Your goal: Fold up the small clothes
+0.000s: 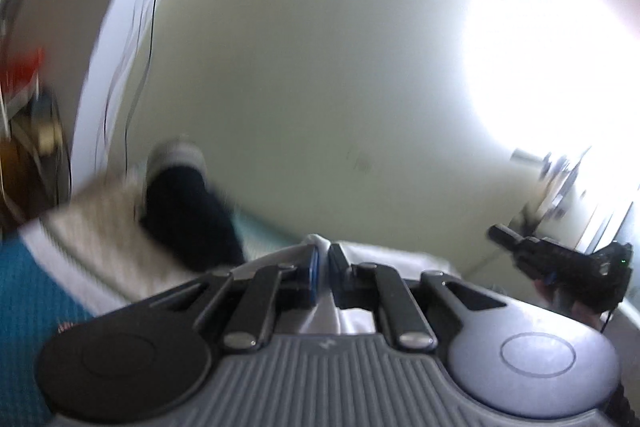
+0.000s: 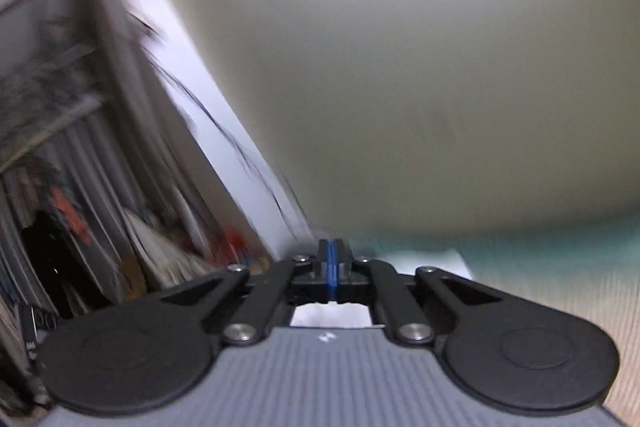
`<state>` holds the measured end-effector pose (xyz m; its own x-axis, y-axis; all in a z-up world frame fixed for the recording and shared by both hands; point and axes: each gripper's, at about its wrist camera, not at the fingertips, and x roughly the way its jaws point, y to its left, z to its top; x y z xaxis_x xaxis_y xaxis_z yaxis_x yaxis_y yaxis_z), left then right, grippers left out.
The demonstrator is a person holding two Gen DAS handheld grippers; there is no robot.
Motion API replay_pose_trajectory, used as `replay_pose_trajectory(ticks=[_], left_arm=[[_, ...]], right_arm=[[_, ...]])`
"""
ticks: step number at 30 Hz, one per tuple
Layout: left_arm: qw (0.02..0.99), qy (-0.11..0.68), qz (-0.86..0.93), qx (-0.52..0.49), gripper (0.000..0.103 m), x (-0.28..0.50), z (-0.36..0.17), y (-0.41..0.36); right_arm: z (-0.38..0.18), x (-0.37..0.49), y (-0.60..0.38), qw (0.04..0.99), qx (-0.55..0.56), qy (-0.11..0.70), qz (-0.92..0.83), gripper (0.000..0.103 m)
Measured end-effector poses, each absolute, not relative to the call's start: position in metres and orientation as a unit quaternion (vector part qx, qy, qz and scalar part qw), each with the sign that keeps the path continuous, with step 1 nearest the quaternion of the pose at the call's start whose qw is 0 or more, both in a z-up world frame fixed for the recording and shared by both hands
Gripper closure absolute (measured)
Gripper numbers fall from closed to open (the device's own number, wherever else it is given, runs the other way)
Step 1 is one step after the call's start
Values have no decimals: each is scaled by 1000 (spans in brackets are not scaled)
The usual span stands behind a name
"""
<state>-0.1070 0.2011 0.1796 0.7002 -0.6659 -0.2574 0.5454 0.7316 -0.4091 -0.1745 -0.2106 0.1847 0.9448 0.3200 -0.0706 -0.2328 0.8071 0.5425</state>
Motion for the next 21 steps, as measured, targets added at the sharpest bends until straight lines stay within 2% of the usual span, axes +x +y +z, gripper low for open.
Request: replay_pose_trajectory(ticks=[3,4,5,6,7,8,9,11,12,15,16,18,19,20,21], left_arm=[[911,180,-338,-150,96,-127,187,213],[914,175,-337,-142,92,-132,186,214],[918,172,-332,-132,87,-136,184,213],[922,173,-325,-125,62,-138,181,212],[924,174,-318,-121,39,-138,177,210],[926,175,-313,-115,37,-142,174,209],[928,180,-308,-107,37,-136,169,206],[930,202,-297,-84,27,-127,156,193],[928,217,-293,-75,15,-121,149,185],[925,265,-268,-45,9,-106,120,170],[922,283,-263,-37,3,-101,110,167],[913,328,-242,-30,1,-85,85,162],[907,350,-233,-31,10,-77,76,159],[897,378,-228,-35,27,-68,65,155],[885,401,-235,-35,77,-64,58,153]], right_arm=[[228,-200,-205,961,231,36,146,103],[232,-203,-203,963,221,38,151,103],[231,-205,-202,963,215,51,155,95],[224,-204,-201,962,212,70,157,61],[212,-201,-201,964,209,96,135,19],[201,-201,-202,965,203,112,126,13],[186,-201,-202,965,196,125,120,14],[153,-198,-205,960,200,174,94,14],[136,-197,-208,955,208,194,87,14],[86,-194,-214,934,237,259,63,14],[76,-196,-212,931,236,273,58,14],[59,-191,-206,927,217,302,48,15],[52,-190,-205,924,213,314,50,31],[41,-186,-203,914,217,337,54,49],[31,-184,-206,903,228,360,63,92]])
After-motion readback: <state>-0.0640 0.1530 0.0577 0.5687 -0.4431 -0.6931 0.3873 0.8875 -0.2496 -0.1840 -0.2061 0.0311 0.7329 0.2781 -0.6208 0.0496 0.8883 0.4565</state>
